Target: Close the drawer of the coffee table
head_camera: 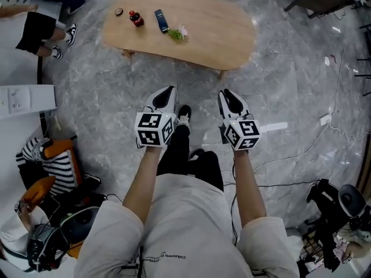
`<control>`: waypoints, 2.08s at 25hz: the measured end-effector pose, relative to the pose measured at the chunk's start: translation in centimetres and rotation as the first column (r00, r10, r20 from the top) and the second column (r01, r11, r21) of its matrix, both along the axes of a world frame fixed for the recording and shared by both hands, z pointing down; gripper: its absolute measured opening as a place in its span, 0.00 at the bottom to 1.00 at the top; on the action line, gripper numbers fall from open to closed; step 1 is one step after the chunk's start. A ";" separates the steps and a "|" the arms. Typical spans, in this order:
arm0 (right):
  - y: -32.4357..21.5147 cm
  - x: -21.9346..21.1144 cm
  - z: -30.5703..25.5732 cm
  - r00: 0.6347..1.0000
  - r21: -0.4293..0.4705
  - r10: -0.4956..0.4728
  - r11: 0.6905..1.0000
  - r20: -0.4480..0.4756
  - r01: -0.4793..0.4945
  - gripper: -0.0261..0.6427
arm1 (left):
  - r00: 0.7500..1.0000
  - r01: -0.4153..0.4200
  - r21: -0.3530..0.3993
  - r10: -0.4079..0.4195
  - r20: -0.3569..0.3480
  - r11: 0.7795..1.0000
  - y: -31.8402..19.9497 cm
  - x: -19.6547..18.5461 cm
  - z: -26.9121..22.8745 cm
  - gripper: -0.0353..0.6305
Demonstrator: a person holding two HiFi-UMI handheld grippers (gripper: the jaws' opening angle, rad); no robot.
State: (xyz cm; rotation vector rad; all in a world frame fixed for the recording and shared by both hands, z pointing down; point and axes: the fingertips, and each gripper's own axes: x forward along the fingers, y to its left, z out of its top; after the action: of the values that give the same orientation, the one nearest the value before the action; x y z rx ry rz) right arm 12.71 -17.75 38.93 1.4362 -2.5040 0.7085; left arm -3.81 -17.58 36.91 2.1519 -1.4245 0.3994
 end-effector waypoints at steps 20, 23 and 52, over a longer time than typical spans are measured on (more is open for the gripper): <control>16.6 -0.3 -8.7 0.998 -0.024 0.042 0.999 0.045 -0.041 0.07 | 0.996 -0.019 0.050 0.014 0.088 0.999 16.2 2.2 -9.7 0.07; 18.9 -1.0 -7.7 0.984 -0.077 0.104 0.993 0.141 -0.094 0.06 | 0.997 -0.042 0.068 0.038 0.063 0.997 18.1 1.9 -10.2 0.07; 26.4 2.2 -9.1 0.993 0.071 0.077 0.995 -0.092 -0.071 0.06 | 0.989 -0.147 0.139 0.145 0.029 0.979 23.4 6.4 -10.8 0.07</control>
State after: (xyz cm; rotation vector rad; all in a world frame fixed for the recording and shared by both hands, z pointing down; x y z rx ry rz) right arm 14.92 8.67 29.82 1.5543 -2.4364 0.5591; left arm 2.59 5.82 26.16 2.3810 -1.3445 0.3833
